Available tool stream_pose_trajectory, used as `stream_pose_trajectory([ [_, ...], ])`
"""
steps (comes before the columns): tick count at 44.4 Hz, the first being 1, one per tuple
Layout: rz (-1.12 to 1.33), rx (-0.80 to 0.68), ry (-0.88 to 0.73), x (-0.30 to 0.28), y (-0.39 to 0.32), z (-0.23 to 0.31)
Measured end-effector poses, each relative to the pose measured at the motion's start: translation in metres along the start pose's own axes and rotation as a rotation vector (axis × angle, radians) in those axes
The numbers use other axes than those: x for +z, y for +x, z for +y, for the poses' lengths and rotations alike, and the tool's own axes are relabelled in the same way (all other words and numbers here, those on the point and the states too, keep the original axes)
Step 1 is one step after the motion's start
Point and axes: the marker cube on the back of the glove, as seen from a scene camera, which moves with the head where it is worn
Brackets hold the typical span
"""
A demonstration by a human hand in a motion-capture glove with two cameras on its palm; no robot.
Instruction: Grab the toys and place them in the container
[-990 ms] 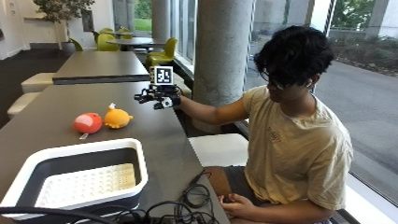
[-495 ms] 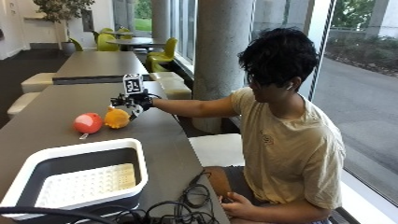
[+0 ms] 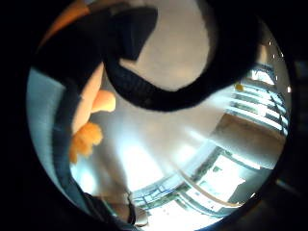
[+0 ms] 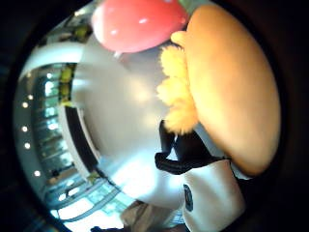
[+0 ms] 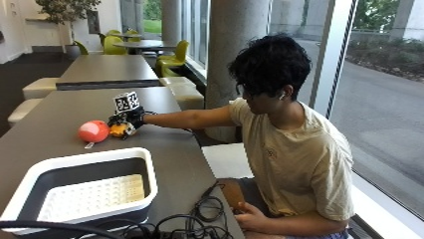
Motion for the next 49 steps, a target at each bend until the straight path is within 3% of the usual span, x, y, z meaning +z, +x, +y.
stream_pose_trajectory([
  [9,-0.031,-0.232,0.115,-0.012,0.006,-0.008],
  [20,-0.056,-0.302,0.308,-0.068,-0.037,0.057],
  [27,-0.193,-0.529,0.374,-0.119,-0.047,0.072],
  [31,-0.145,-0.498,0.414,-0.152,-0.092,0.1],
  [36,-0.182,-0.583,0.41,-0.167,-0.164,0.126],
  [40,-0.076,-0.487,0.416,-0.169,-0.206,0.142],
  [45,-0.109,-0.701,0.366,-0.158,-0.281,0.156],
  [49,-0.102,-0.771,0.32,-0.146,-0.34,0.17],
])
